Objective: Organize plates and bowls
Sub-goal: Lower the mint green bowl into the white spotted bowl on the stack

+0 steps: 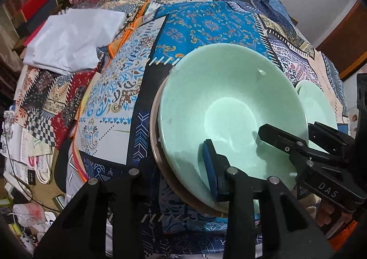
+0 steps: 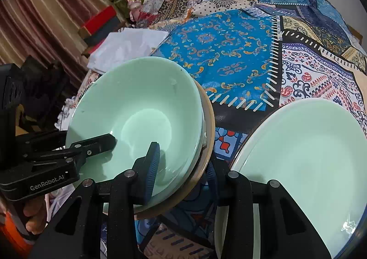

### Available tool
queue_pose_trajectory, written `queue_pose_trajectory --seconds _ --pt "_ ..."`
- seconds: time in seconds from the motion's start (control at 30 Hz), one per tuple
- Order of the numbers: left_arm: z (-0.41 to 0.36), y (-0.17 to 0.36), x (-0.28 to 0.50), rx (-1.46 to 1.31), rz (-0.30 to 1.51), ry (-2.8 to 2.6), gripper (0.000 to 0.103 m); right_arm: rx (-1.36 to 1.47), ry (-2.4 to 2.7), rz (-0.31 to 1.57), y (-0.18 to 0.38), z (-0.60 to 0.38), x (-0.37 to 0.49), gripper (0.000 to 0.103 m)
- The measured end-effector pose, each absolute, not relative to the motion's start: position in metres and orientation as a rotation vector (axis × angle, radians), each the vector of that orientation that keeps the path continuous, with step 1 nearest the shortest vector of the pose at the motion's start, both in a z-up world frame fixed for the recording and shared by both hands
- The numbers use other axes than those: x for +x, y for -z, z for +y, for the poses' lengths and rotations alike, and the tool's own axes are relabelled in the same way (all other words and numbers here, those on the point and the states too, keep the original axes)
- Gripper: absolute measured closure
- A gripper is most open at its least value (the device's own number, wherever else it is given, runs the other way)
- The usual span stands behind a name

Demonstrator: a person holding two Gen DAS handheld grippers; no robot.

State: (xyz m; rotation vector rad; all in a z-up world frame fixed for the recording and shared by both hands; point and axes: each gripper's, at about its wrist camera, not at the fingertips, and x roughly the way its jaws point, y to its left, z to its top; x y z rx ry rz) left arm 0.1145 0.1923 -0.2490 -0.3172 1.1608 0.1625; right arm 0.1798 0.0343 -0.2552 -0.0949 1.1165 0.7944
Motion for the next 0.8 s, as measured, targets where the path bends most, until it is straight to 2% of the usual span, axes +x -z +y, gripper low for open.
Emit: queue_pose_trajectory --seconds 0.8 --pt "0.148 0.171 0.115 -0.23 1.004 -0.148 0.067 -0.02 -0.745 0.942 0.185 -0.022 0.175 0.068"
